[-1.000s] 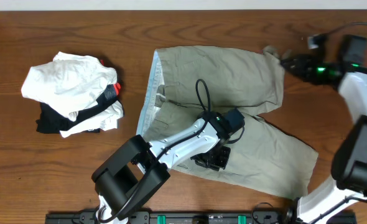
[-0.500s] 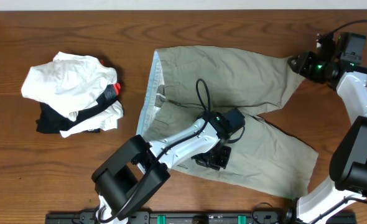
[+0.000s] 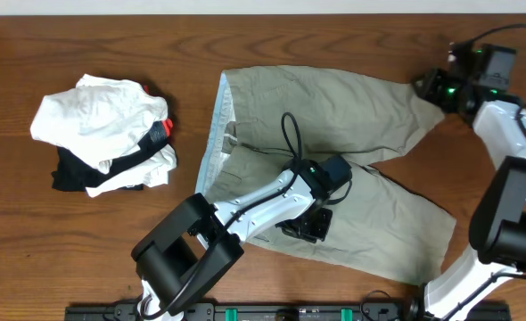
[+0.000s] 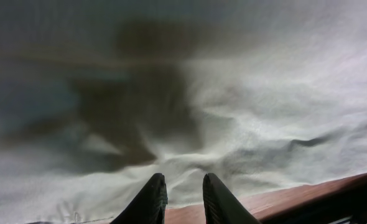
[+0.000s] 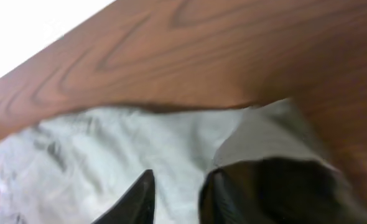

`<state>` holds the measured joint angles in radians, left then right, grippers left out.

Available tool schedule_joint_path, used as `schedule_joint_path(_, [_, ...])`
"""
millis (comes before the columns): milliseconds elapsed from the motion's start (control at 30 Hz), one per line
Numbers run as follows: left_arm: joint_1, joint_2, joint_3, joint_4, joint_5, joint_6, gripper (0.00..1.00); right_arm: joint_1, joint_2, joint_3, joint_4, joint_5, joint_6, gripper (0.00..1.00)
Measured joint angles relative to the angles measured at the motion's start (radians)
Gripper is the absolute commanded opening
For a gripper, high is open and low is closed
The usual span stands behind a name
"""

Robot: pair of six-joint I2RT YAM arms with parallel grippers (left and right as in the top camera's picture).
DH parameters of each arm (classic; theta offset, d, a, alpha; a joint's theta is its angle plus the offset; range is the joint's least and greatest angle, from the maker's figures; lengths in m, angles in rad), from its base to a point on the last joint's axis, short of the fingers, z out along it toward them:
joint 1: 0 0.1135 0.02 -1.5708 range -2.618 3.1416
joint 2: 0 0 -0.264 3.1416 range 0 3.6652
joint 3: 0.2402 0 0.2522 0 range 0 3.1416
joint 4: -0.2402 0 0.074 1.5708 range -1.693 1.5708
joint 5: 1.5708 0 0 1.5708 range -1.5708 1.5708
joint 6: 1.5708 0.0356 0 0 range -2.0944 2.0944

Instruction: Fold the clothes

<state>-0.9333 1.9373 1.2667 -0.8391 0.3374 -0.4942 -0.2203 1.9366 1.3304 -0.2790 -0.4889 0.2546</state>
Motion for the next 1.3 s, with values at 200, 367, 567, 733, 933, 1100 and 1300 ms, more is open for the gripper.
schedule_joint_path(200, [0.0, 0.0, 0.0, 0.003, 0.0, 0.0, 0.23, 0.139, 0.004, 0.0, -0.089, -0.048, -0.069, 0.15])
schedule_joint_path(367, [0.0, 0.0, 0.0, 0.002, 0.0, 0.0, 0.23, 0.272, 0.004, 0.0, -0.232, -0.084, -0.215, 0.14])
schedule_joint_path(567, [0.0, 0.0, 0.0, 0.003, 0.0, 0.0, 0.23, 0.357, 0.004, 0.0, -0.215, -0.027, -0.299, 0.25])
schedule_joint_path(733, [0.0, 0.0, 0.0, 0.002, 0.0, 0.0, 0.23, 0.267, 0.0, 0.0, -0.124, 0.042, -0.219, 0.52])
schedule_joint_path(933, [0.0, 0.0, 0.0, 0.003, 0.0, 0.0, 0.23, -0.026, -0.008, 0.0, -0.09, 0.074, -0.114, 0.54])
schedule_joint_path(1100, [0.0, 0.0, 0.0, 0.014, 0.0, 0.0, 0.23, -0.192, 0.0, 0.0, -0.08, 0.065, -0.056, 0.6])
schedule_joint_path(1300, [0.0, 0.0, 0.0, 0.022, 0.0, 0.0, 0.23, -0.225, 0.123, 0.003, -0.014, 0.043, -0.018, 0.66])
